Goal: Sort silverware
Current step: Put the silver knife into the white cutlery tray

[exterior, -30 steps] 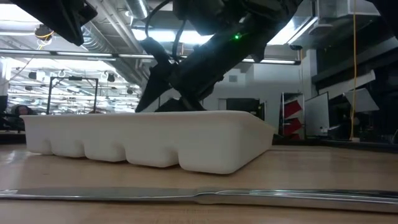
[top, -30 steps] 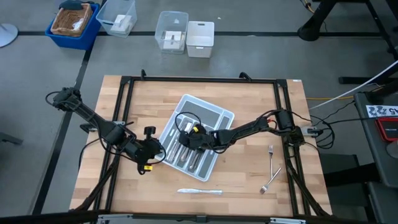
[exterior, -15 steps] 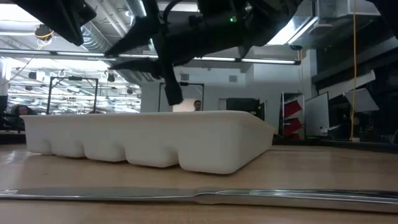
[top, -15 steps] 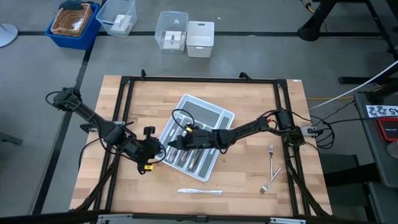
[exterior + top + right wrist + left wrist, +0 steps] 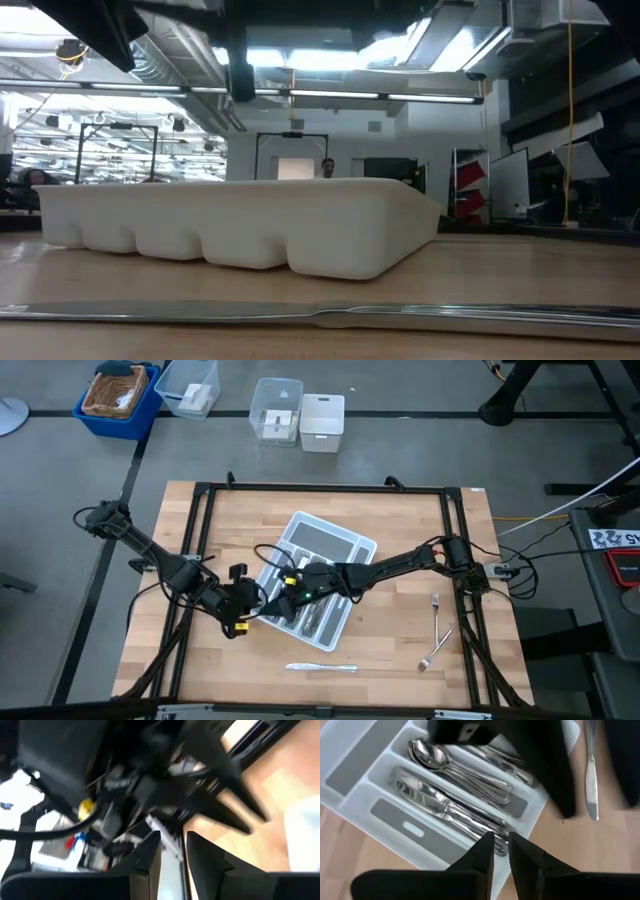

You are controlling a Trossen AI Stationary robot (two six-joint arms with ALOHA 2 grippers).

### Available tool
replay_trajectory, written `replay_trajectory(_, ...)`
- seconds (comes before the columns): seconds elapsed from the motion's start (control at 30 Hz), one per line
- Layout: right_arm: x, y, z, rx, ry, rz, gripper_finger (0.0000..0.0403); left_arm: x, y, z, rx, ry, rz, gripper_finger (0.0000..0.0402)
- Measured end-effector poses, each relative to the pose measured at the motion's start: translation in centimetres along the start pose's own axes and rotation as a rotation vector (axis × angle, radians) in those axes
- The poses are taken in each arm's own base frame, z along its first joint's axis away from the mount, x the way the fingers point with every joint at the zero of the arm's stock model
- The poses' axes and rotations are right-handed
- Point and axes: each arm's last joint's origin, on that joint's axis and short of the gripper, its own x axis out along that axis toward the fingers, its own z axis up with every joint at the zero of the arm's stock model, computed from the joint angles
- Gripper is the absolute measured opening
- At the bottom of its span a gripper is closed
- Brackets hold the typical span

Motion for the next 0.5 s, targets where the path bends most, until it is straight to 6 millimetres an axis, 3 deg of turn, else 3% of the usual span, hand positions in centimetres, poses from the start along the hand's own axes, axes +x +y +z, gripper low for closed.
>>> replay_trajectory(0.13, 0.5, 2.3, -0.1, -0.087, 0.123, -0.011, 0.0094, 0.0, -0.2, 0.2, -0.070, -0.021, -0.015, 0.0046)
replay_trajectory(0.27, 0.6, 4.6, -1.6, -0.210, 0.310, -0.095, 0.0094, -0.1, -0.5, 0.3, -0.133, -0.037, -0.035, 0.0046)
replay_trajectory(0.5, -1.3, 9.1, -4.7, -0.402, 0.614, -0.288, 0.0094, -0.6, -1.3, -0.3, -0.228, -0.030, -0.067, 0.0046)
